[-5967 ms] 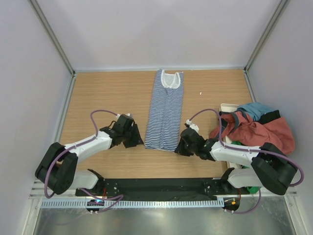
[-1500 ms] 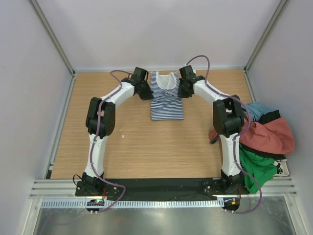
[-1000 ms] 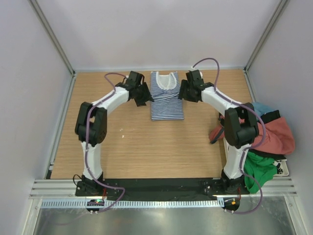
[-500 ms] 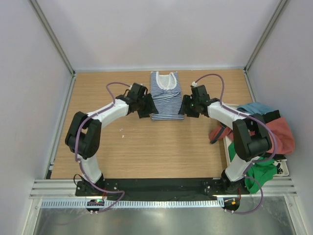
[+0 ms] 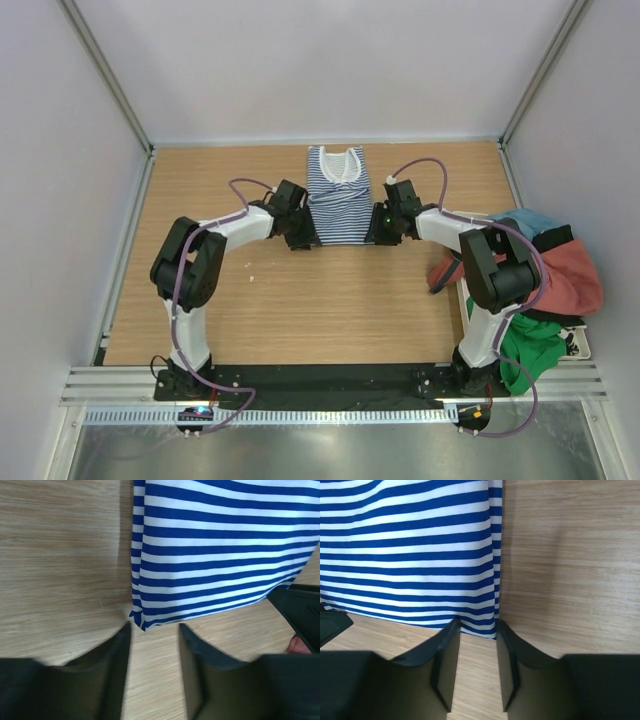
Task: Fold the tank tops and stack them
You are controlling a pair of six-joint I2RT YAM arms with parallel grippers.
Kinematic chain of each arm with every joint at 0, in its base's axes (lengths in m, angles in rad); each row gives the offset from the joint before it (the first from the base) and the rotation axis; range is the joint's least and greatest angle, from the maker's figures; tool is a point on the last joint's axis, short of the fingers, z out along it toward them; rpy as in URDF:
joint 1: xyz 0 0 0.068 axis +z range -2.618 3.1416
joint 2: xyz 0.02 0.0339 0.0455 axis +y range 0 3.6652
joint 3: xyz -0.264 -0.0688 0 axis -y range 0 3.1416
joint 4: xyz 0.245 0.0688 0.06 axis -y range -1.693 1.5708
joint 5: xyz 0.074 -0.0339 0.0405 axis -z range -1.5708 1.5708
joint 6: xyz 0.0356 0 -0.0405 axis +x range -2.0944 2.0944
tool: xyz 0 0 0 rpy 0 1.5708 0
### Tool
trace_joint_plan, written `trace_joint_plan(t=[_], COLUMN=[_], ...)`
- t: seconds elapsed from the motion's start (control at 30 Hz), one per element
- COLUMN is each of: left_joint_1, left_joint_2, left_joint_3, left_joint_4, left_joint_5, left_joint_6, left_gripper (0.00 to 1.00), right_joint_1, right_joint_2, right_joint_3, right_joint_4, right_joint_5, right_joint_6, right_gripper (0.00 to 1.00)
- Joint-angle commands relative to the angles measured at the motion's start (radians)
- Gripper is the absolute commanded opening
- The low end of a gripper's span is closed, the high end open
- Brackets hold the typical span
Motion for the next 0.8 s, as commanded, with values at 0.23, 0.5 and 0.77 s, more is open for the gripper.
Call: trace_joint_plan(t=[0.23, 0.5, 0.77], left_joint_1=[-0.005, -0.028, -0.114], left_joint_2=[-0.042, -0.229, -0.45], left_joint_3=[-0.047, -0.254, -0.498], left_joint_4=[0.053, 0.042, 0.033], left_joint_5=[-0.068, -0.093, -0.135], left_joint_6=[0.029, 0.035, -0.017], left_gripper=[0.0, 0.0, 0.0], right_joint_1=[-0.002, 0.036, 0.168], right_joint_2=[-0.024, -0.194, -0.441], right_joint_3=[-0.036, -0.246, -0.452], right_joint_4=[0.022, 0.021, 0.004], right_joint_5=[-0.021, -0.036, 0.039], right_joint_6=[-0.007, 0.016, 0.114], right_gripper=[0.02, 0.01, 0.18])
